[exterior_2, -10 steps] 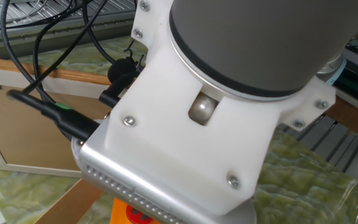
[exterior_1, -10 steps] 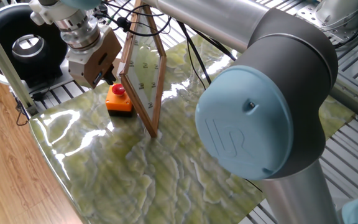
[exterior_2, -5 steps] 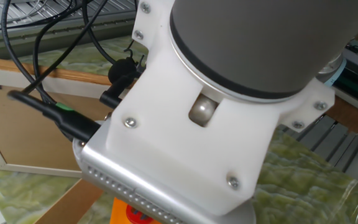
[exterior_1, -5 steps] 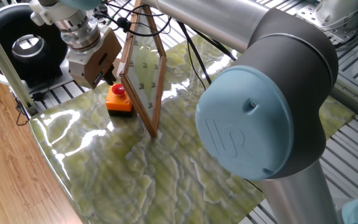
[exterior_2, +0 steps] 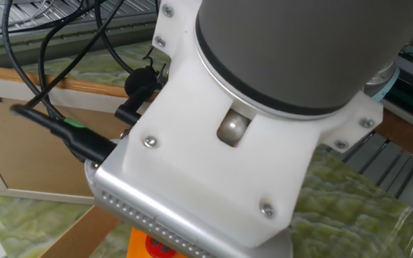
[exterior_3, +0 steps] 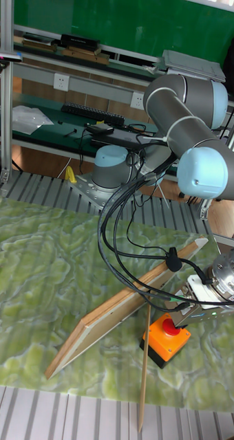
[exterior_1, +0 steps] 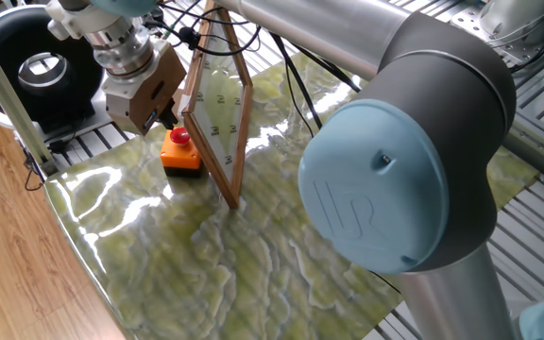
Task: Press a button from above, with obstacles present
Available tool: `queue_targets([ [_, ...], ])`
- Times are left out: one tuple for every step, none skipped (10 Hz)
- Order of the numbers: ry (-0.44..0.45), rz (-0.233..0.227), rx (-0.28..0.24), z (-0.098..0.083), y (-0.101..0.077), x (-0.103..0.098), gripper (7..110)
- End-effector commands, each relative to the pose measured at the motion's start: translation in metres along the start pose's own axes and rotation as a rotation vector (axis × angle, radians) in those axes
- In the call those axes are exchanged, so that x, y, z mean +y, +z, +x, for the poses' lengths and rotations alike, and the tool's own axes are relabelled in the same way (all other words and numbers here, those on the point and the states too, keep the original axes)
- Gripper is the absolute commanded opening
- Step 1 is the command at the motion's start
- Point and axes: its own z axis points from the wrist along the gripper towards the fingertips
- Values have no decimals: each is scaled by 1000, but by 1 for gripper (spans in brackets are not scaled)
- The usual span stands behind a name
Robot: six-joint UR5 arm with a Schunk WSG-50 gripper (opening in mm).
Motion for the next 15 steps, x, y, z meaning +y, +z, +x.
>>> queue_targets([
  [3,-11,-4,-1,0,2,7],
  [3,-11,-4,-1,-1,2,7],
  [2,-16,0,0,-1,3,7],
  [3,-6,21,6,-1,0,7],
  [-7,38,43,11,-1,-10,7],
  [-7,30,63,16,-2,-9,7],
  [-3,16,72,18,-2,-5,7],
  [1,10,82,21,-2,-4,7],
  [10,8,90,23,-2,-3,7],
  [17,9,90,23,-2,-3,7],
  [24,6,90,23,-2,-2,7],
  [27,-1,94,24,-2,-1,7],
  [25,-5,100,25,-2,1,7],
  [20,-5,103,26,-2,1,7],
  [16,-24,96,24,-2,5,7],
])
